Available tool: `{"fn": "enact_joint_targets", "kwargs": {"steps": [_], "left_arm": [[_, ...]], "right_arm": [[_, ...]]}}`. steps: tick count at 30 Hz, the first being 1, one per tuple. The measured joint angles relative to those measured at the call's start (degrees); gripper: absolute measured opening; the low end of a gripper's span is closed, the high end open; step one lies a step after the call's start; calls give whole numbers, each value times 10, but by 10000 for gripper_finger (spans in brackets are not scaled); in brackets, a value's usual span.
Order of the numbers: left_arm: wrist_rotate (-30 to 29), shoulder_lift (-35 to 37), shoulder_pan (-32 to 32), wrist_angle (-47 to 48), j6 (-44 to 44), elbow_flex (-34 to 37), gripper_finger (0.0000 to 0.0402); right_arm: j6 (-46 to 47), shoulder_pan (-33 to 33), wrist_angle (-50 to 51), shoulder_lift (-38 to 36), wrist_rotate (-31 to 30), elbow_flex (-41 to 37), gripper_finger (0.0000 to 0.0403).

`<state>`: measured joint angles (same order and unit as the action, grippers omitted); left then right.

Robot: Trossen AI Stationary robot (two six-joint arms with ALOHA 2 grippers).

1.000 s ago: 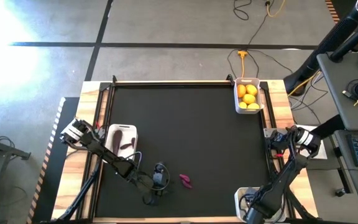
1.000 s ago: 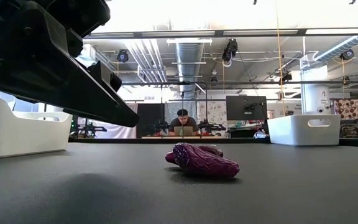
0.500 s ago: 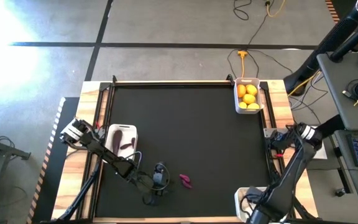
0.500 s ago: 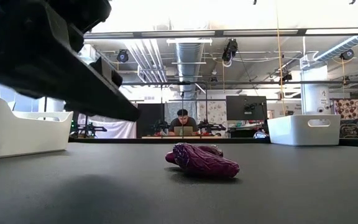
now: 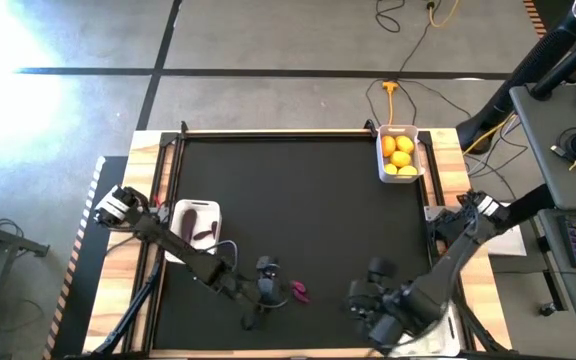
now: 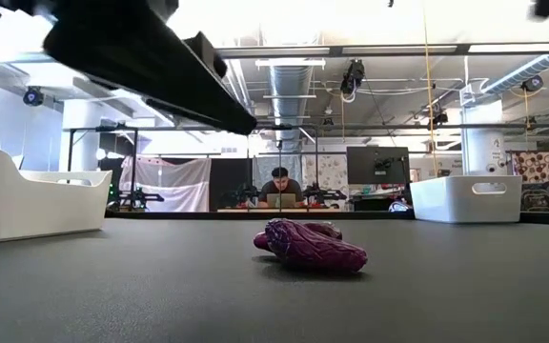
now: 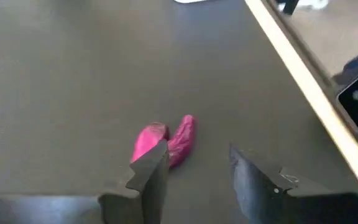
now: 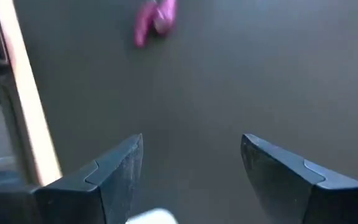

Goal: Sort produce into baskets
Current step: Put the eggplant into the top white bin

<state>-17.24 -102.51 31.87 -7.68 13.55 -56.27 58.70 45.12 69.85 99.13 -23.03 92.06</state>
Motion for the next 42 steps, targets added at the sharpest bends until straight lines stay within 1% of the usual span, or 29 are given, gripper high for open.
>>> {"fn": "enact_joint_targets", "kwargs": {"steps": [2,5,7,13,16,22,28,35,38,42], "left_arm": [[11,1,-7,25,-25,-14,141],[55,2,-22,27,-65,-17,130],[84,2,-39,27,-68,-16,124],[91,-13,-94,28,-76,-1,102],[101,-30,-106,27,-99,-1,99],[112,-58,-106,11,-124,1,98],[150,-92,-107,-21,-142,2,98],[149,-126,-107,-95,-144,1,101],[145,-138,-107,-129,-144,1,112],[118,-155,-107,-176,-140,1,137]], "right_arm": [[-65,-16,-64,0,-19,-29,266],[-142,-37,-169,0,-36,-83,267],[-180,-50,-233,0,-40,-120,266],[-249,-77,-426,0,-41,-229,260],[-258,-81,-487,0,-41,-266,263],[-252,-79,-526,0,-40,-299,266],[-248,-79,-529,0,-40,-300,258],[-252,-79,-540,0,-40,-295,263],[-251,-79,-541,0,-40,-296,266],[-250,-75,-542,0,-39,-296,267]]}}
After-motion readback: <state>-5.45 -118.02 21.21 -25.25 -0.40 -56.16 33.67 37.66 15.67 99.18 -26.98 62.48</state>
